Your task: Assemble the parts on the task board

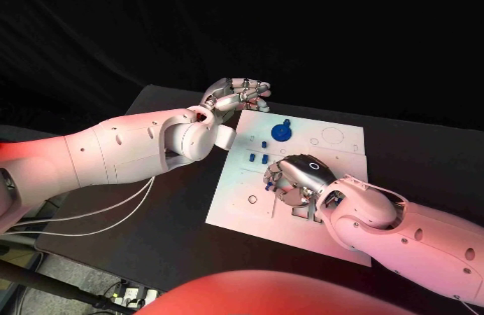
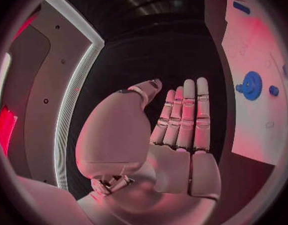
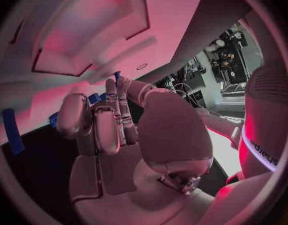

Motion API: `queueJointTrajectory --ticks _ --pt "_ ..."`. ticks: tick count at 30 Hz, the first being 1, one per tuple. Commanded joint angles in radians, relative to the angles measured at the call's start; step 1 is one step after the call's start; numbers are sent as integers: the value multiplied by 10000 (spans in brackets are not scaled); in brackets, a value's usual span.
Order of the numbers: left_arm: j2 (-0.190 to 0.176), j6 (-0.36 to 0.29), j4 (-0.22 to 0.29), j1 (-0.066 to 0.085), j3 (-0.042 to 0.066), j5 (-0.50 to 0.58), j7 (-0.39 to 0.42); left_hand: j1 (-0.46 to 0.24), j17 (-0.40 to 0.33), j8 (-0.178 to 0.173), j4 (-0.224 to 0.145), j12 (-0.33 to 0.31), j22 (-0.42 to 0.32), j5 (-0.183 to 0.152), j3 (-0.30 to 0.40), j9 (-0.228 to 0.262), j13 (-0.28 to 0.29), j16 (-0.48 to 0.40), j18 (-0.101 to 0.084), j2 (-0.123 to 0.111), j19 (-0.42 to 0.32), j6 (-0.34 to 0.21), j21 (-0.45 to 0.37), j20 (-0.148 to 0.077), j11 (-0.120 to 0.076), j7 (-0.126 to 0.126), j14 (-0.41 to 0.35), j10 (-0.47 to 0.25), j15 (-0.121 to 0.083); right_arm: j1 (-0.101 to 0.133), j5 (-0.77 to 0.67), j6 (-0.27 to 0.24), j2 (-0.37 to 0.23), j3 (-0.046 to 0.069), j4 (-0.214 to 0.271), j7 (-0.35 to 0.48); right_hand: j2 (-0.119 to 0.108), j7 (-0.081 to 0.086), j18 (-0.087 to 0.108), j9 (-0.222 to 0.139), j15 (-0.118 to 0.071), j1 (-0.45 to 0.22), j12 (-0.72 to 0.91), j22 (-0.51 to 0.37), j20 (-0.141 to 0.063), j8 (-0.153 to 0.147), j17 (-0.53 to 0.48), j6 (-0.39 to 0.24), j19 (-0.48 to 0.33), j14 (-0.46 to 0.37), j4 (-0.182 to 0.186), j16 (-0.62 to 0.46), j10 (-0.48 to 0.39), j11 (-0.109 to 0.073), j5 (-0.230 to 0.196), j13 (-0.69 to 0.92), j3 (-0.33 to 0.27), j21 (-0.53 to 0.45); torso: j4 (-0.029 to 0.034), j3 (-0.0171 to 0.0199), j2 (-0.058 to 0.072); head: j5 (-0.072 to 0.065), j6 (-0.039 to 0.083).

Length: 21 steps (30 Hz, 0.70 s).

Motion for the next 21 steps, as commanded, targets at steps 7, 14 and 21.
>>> queueJointTrajectory --ticks 7,14,21 --pt "4 149 10 4 6 0 11 77 -11 -5 -31 -6 -12 15 -7 -15 15 -36 85 -3 -22 -67 -40 52 -5 35 -53 -90 14 -12 -237 416 14 -13 6 -67 50 42 -46 13 -55 -88 5 25 11 11 -32 -15 -78 254 -49 33 -34 -37 62 5 -49 -153 1 8 7 -17 24" --pt "-2 146 29 5 6 0 6 73 -13 -3 -32 -4 -18 13 -9 -16 15 -36 85 2 -25 -73 -50 56 -3 37 -60 -99 17 -12 -237 756 50 -33 -33 -61 -71 33 -36 33 -33 -371 -72 18 38 -32 -75 -67 -125 239 25 12 -59 -24 141 5 -247 -217 0 2 20 -41 20" --pt "-8 193 31 6 6 9 2 91 -15 1 -46 0 -23 10 -1 -16 16 -37 88 11 -26 -79 -59 57 -4 35 -67 -106 16 -12 -225 722 41 -51 -46 -56 -191 112 -27 -9 29 -585 -265 -6 78 -197 13 -291 -165 257 107 68 -290 62 206 -51 -347 -304 6 4 3 -55 1"
